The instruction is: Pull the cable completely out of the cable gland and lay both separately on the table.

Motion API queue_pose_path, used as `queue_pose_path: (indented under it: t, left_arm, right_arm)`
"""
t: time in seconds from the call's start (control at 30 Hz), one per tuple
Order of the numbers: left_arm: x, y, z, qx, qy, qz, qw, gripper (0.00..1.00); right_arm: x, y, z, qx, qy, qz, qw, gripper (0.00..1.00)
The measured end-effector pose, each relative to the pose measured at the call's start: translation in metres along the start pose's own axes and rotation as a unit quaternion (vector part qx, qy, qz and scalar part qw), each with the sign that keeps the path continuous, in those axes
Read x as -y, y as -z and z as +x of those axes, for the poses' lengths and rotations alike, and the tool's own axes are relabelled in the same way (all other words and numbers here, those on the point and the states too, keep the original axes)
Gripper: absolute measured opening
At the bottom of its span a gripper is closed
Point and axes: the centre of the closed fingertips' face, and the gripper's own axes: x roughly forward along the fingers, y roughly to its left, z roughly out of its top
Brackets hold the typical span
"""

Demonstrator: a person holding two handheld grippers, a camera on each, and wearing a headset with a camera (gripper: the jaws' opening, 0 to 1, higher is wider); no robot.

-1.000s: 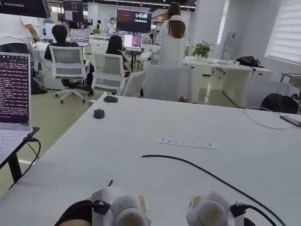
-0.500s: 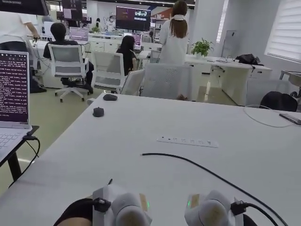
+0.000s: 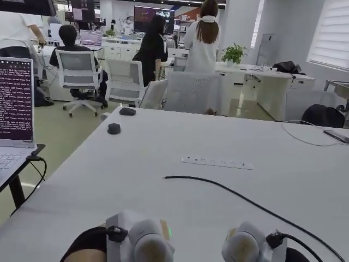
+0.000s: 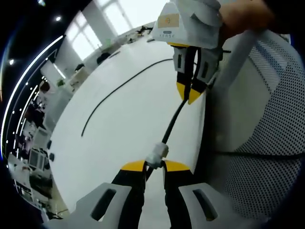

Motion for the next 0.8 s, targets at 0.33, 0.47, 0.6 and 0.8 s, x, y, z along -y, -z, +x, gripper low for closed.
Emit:
queue_pose_path:
  t: [0.33, 0.47, 0.6, 0.8]
  left_arm:
    - [0.001, 0.000, 0.000, -0.001, 0.001, 0.003, 1.0000, 0.14]
    - [0.001, 0.000, 0.000, -0.001, 0.002, 0.003, 1.0000, 0.14]
    - [0.002, -0.002, 0.000, 0.004, 0.004, 0.006, 1.0000, 0.14]
    - [0.005, -0.003, 0.000, 0.003, 0.009, 0.011, 0.9999, 0.14]
  right_arm:
    - [-0.018, -0.030, -0.002, 0.061, -0.032, -0.026, 0.9973, 0.24]
    - [-0.032, -0.064, -0.013, 0.142, -0.062, -0.035, 0.9872, 0.24]
    - [-0.037, -0.076, -0.020, 0.174, -0.065, -0.054, 0.9811, 0.19]
    - [-0.040, -0.079, -0.020, 0.180, -0.069, -0.069, 0.9789, 0.06]
